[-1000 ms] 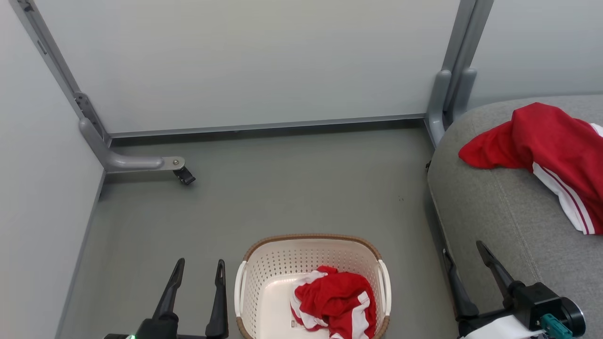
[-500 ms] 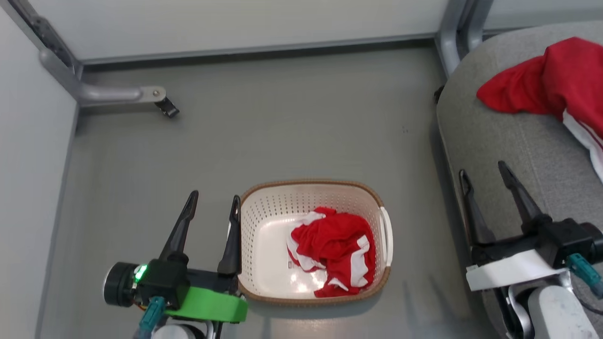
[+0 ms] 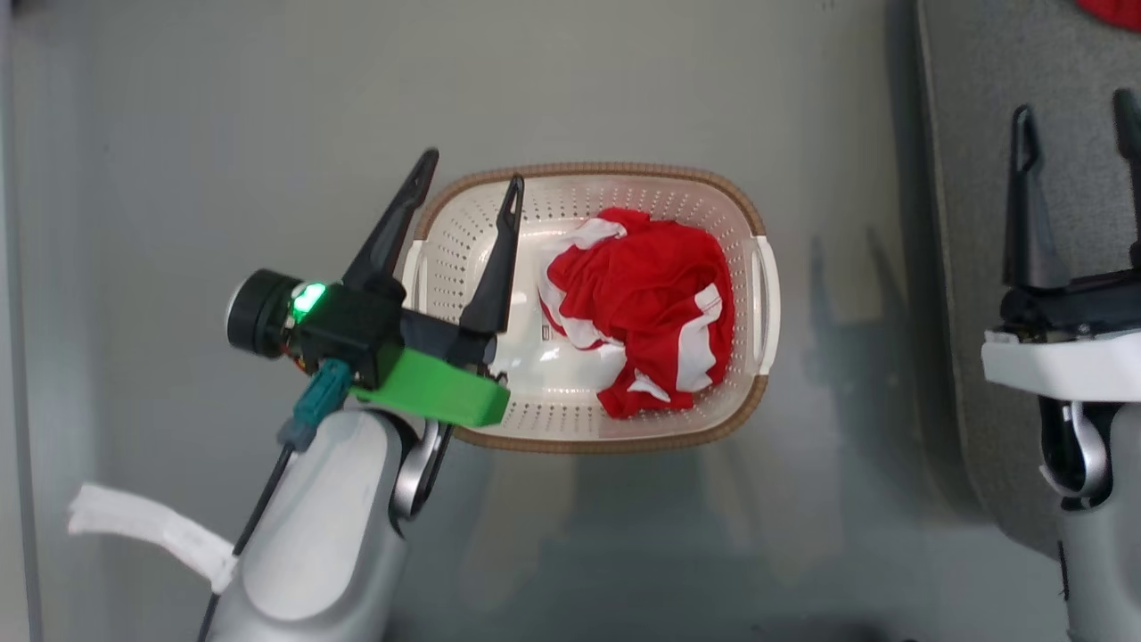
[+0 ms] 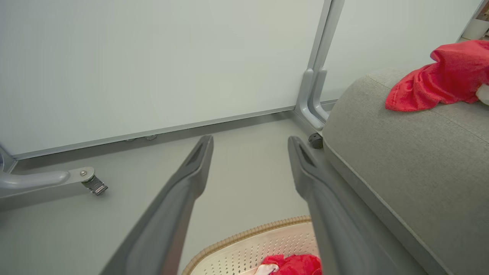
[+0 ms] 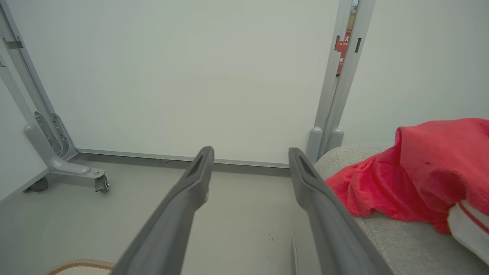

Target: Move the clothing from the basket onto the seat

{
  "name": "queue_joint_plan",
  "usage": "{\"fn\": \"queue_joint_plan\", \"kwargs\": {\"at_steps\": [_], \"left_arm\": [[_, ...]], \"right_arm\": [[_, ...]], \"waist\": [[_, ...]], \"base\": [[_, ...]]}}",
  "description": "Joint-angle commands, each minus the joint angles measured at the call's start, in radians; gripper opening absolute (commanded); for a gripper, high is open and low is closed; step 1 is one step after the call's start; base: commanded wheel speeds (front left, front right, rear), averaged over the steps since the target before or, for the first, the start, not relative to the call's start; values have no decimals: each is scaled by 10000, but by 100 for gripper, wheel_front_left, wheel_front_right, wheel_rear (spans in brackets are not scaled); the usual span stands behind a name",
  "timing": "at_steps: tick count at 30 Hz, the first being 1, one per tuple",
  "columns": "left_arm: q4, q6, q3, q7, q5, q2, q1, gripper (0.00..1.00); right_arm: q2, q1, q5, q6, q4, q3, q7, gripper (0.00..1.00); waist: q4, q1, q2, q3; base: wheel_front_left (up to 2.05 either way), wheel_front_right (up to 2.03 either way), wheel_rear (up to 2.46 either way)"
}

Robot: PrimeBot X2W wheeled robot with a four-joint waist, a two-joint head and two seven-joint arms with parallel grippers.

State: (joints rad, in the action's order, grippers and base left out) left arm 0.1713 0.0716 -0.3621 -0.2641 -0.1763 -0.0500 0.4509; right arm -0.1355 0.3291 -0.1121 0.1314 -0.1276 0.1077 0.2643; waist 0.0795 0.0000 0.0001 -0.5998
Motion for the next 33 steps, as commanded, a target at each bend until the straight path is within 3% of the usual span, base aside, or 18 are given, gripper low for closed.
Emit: {"fn": "queue_joint_plan", "kwargs": {"at_steps": [1, 8, 17, 26, 33], "left_arm": [[353, 109, -174, -2, 114, -9, 605, 100], [2463, 471, -1186, -5, 190, -20, 2773, 100], [5690, 583, -2970, -7, -435, -24, 5313, 100], [7875, 594, -5192, 166, -1992, -21, 6753, 100], [8800, 592, -6136, 263, -2730, -29, 7336, 100]], "right_arm": [[-105, 386, -77, -12, -150, 85, 2, 100], [-244, 1284, -26, -14, -718, 66, 2, 100], [-423, 1743, 180, -14, -1290, -301, 2, 100], [-362, 1790, 241, -14, -1572, -709, 2, 100], [-303, 1522, 226, -14, -1893, -935, 1, 100]], "waist": [[79, 0, -1, -2412], [-129, 0, -1, -3823], [-355, 0, -1, -5012], [-831, 0, -1, -5410], [-1078, 0, -1, -5501]], "base": [[0, 0, 0], [0, 0, 0], [0, 0, 0], [0, 0, 0], [0, 0, 0]]}}
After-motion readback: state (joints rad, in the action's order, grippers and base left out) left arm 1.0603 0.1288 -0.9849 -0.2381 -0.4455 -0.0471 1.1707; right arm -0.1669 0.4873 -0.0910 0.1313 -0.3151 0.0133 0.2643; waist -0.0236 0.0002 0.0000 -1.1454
